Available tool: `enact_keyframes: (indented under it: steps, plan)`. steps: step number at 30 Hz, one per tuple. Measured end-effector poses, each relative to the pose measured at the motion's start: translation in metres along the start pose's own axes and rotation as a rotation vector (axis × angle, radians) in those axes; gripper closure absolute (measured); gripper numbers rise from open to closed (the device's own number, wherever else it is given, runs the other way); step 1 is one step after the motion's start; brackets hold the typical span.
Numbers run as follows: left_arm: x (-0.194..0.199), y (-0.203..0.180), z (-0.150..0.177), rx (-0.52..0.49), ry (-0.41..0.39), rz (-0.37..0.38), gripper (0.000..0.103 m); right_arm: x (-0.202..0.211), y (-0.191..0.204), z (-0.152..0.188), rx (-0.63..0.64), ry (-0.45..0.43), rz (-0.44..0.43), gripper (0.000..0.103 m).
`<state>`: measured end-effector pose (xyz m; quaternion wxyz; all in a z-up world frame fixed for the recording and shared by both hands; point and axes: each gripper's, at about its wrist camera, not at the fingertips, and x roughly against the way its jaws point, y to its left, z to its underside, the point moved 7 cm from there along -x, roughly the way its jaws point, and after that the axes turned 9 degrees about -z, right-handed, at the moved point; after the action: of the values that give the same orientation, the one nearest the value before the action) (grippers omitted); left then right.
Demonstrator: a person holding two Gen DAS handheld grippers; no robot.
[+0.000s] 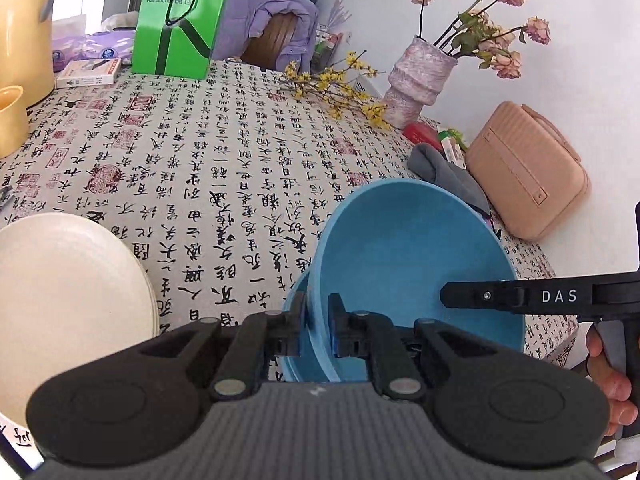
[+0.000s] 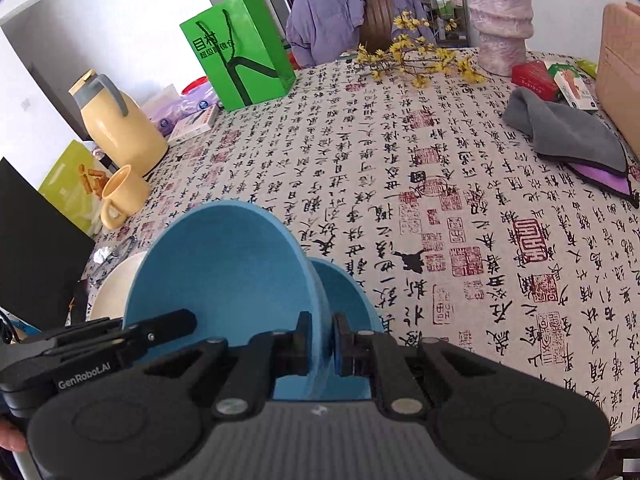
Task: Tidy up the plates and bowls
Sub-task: 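Nest the held bowls into the placed bowls and open both grippers, then close the left gripper on the bowl stack rim while the right gripper grips its other side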
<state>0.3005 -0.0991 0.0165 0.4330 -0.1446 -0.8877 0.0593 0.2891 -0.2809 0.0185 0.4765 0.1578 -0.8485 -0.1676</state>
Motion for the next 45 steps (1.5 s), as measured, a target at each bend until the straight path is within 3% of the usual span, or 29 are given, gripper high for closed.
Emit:
enact_keyframes:
  steps: [13,16,20,22,23,25,33,35,40,43,45]
  plan:
    - [-0.028,0.004,0.007,-0.002,0.066,0.001,0.09,-0.03,-0.027,0.009,-0.022,0.066,-0.032,0.091]
    - [-0.026,0.001,0.006,-0.011,0.067,0.014,0.082,-0.031,-0.026,0.009,-0.014,0.08,-0.046,0.09]
    - [-0.02,-0.003,0.004,-0.033,0.053,0.016,0.072,-0.029,-0.019,0.009,0.016,0.081,-0.05,0.074]
    - [-0.012,-0.003,0.001,-0.055,0.019,-0.02,0.05,-0.022,-0.012,0.006,0.048,0.068,-0.037,0.069]
    - [-0.008,-0.004,-0.001,-0.07,-0.002,-0.036,0.049,-0.019,-0.009,0.005,0.059,0.06,-0.034,0.065]
    - [0.0,-0.003,-0.005,-0.091,-0.027,-0.049,0.049,-0.01,-0.005,0.001,0.087,0.034,-0.019,0.059]
    - [0.024,0.005,-0.011,-0.103,-0.09,-0.077,0.041,0.027,0.003,-0.012,0.123,-0.057,-0.019,0.055]
    - [0.03,0.007,-0.008,-0.111,-0.121,-0.094,0.038,0.035,0.006,-0.009,0.136,-0.083,-0.025,0.046]
    - [0.048,0.009,0.008,-0.157,-0.247,-0.186,0.018,0.053,0.022,0.011,0.229,-0.193,-0.022,0.032]
    - [0.063,0.014,0.026,-0.153,-0.322,-0.233,0.007,0.064,0.03,0.03,0.291,-0.299,-0.004,0.021]
    - [0.074,0.018,0.04,-0.133,-0.385,-0.263,0.002,0.07,0.034,0.045,0.331,-0.373,0.03,0.019]
